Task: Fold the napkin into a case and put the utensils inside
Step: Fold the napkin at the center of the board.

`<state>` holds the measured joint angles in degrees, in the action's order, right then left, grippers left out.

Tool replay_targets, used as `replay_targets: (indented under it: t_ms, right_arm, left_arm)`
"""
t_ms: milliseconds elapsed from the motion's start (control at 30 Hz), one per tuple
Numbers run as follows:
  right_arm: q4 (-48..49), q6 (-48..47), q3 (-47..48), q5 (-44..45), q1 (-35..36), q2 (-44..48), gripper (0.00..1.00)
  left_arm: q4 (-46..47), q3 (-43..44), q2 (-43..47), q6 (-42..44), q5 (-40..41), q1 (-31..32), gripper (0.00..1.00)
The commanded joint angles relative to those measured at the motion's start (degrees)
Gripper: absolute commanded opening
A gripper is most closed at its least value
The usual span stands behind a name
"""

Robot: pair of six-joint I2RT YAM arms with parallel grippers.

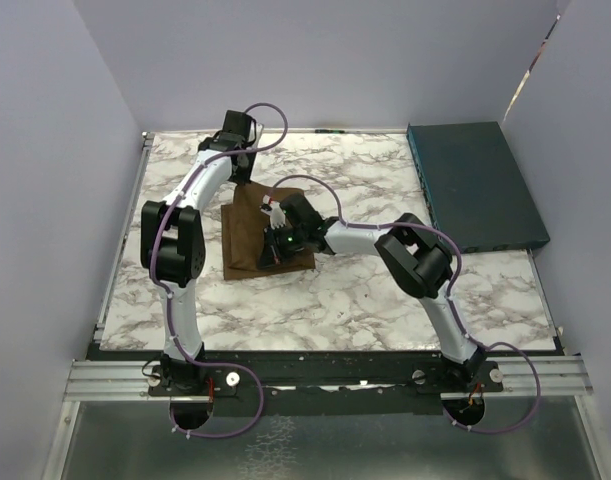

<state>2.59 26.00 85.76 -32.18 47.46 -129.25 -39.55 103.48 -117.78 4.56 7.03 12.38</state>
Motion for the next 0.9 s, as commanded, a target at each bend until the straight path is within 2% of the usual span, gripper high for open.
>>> replay_targets:
  t_ms: [0,233,467,633,867]
  right_arm:
    - [0.1,-1.0,-0.5,1.0,0.5,0.2,0.01]
    - [2.9,-1.5,-2.5,1.4,-0.1,7.6,0.01]
    - [5.8,1.0,-11.0,-0.2,-7.0,17.0,0.01]
    - [5.5,1.4,-14.4,-3.2,-10.2,14.3,0.01]
    - [7.7,4.4,-10.5,-5.1,-11.2,5.5,0.01]
  left_arm:
    - [-1.6,-1.7,-0.4,2.0,1.3,0.4,0.0]
    - [-1.7,-3.3,1.2,2.0,0.7,0.4,0.0]
    - [-2.0,-4.0,3.3,1.5,-0.6,0.9,0.0]
    - [-2.2,-5.7,4.8,1.2,-1.2,2.0,0.0]
    - [-4.6,-5.8,7.2,-0.4,-5.0,4.2,0.0]
